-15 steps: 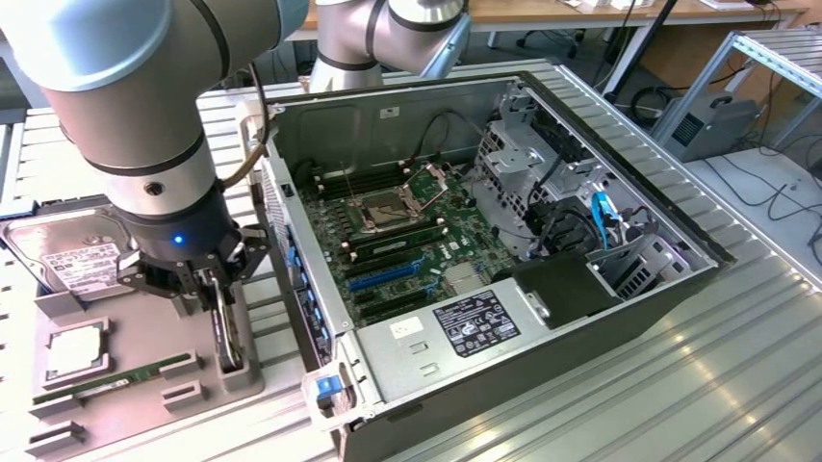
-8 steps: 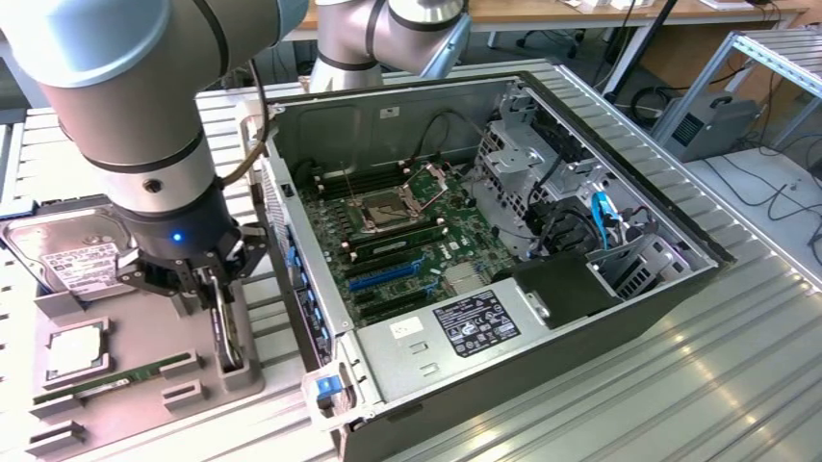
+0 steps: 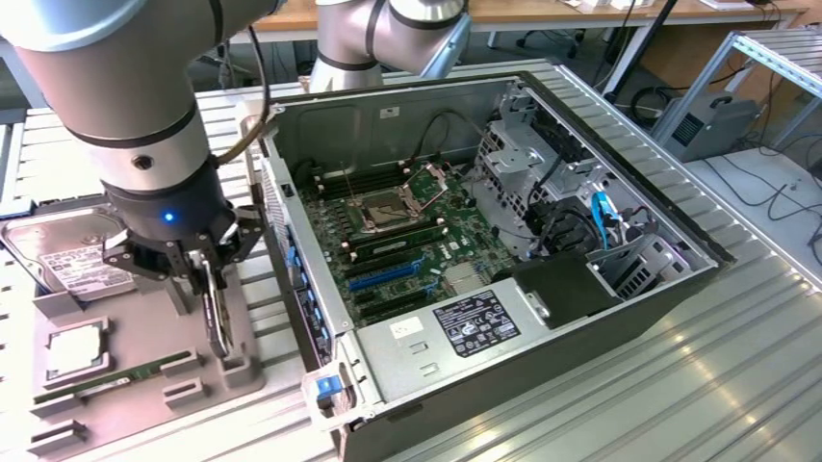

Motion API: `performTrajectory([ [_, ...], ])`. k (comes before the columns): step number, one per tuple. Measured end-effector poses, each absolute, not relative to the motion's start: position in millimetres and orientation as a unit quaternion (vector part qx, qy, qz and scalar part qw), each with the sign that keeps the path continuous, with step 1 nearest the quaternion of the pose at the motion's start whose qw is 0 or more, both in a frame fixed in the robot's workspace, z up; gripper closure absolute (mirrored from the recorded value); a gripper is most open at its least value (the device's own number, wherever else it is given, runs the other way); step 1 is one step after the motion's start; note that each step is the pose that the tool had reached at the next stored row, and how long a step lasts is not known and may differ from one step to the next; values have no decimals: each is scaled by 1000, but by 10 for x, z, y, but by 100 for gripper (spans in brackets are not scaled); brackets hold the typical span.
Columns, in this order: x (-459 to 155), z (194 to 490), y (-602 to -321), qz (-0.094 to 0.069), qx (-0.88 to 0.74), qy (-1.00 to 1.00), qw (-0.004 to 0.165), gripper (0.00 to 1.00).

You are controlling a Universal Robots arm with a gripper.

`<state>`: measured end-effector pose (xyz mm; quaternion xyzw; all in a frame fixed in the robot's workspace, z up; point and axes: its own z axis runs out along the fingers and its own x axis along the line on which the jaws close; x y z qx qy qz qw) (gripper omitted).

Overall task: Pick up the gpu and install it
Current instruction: 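Pick up the gpu and move the gpu toward the slot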

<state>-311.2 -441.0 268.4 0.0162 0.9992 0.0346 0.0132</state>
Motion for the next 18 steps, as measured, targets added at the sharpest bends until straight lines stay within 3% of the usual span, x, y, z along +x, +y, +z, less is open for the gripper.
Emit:
performTrajectory([
  [10, -3112, 2855, -4403, 66, 17, 998, 13, 73],
  [18, -3111, 2872, -4381, 71, 17, 997, 13, 73],
])
